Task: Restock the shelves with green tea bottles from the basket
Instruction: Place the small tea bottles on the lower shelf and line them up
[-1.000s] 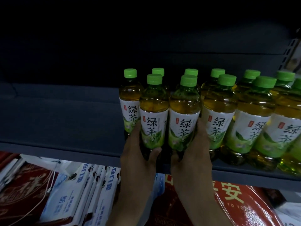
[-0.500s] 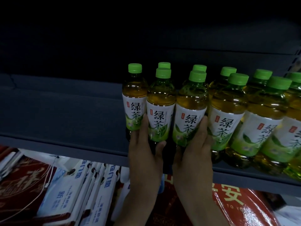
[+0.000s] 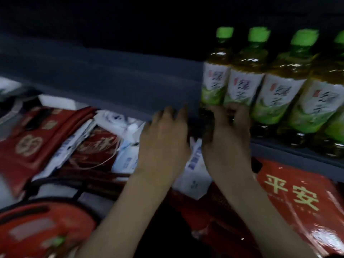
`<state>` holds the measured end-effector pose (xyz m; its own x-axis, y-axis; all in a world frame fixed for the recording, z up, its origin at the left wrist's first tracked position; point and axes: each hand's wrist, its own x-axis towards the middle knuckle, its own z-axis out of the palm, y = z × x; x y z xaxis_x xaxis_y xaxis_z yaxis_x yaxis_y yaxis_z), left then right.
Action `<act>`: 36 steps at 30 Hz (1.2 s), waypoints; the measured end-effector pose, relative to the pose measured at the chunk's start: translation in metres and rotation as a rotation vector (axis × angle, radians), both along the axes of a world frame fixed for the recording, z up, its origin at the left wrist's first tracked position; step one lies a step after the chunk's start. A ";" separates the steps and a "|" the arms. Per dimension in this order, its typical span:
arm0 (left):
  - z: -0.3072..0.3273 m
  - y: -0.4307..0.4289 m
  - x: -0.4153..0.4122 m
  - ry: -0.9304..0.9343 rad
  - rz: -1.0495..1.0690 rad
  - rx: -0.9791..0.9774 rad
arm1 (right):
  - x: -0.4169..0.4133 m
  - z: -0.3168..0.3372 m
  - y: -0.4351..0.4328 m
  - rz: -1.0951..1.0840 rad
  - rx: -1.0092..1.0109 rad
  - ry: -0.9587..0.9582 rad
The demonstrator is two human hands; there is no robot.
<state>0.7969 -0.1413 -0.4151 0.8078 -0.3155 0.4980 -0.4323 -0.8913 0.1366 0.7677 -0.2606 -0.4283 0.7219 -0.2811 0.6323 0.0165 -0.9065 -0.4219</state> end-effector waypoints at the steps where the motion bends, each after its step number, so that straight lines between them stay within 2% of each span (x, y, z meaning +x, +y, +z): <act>1: -0.003 0.030 -0.009 0.005 0.042 0.032 | 0.001 -0.002 0.015 0.050 -0.028 0.042; 3: -0.014 0.094 -0.029 0.025 0.155 0.082 | -0.007 0.001 0.057 0.168 -0.088 0.179; 6: -0.039 0.188 -0.067 0.082 0.357 0.130 | -0.021 0.007 0.115 0.460 -0.162 0.339; 9: -0.076 0.266 -0.108 0.247 0.539 0.128 | -0.030 0.009 0.180 0.681 -0.209 0.406; 13: -0.139 0.344 -0.147 0.499 0.708 -0.005 | -0.034 -0.011 0.275 0.887 -0.269 0.554; 17: -0.204 0.381 -0.170 0.736 0.778 -0.269 | -0.033 -0.059 0.361 0.968 -0.139 0.891; 19: -0.231 0.383 -0.171 0.843 0.767 -0.427 | -0.041 -0.103 0.392 0.883 0.114 1.152; 20: -0.244 0.382 -0.170 0.889 0.760 -0.488 | -0.047 -0.126 0.404 0.776 0.342 1.309; 22: -0.270 0.382 -0.166 0.964 0.759 -0.569 | -0.062 -0.163 0.414 0.485 0.856 1.591; 24: -0.293 0.385 -0.161 1.004 0.757 -0.651 | -0.075 -0.192 0.413 0.197 1.178 1.708; 26: -0.311 0.386 -0.154 1.025 0.725 -0.689 | -0.080 -0.224 0.408 0.021 1.337 1.723; 28: -0.326 0.383 -0.147 1.027 0.697 -0.654 | -0.081 -0.248 0.403 -0.047 1.440 1.688; 31: -0.345 0.375 -0.139 0.982 0.709 -0.634 | -0.072 -0.279 0.392 -0.275 1.725 1.512; 36: -0.359 0.369 -0.127 1.038 0.795 -0.627 | -0.043 -0.295 0.391 -0.531 1.951 1.305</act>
<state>0.6702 0.2281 -0.7742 0.7379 0.4249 -0.5244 0.6731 -0.5211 0.5248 0.7248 0.1306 -0.7236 0.0674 0.0351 -0.9971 -0.8434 0.5359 -0.0381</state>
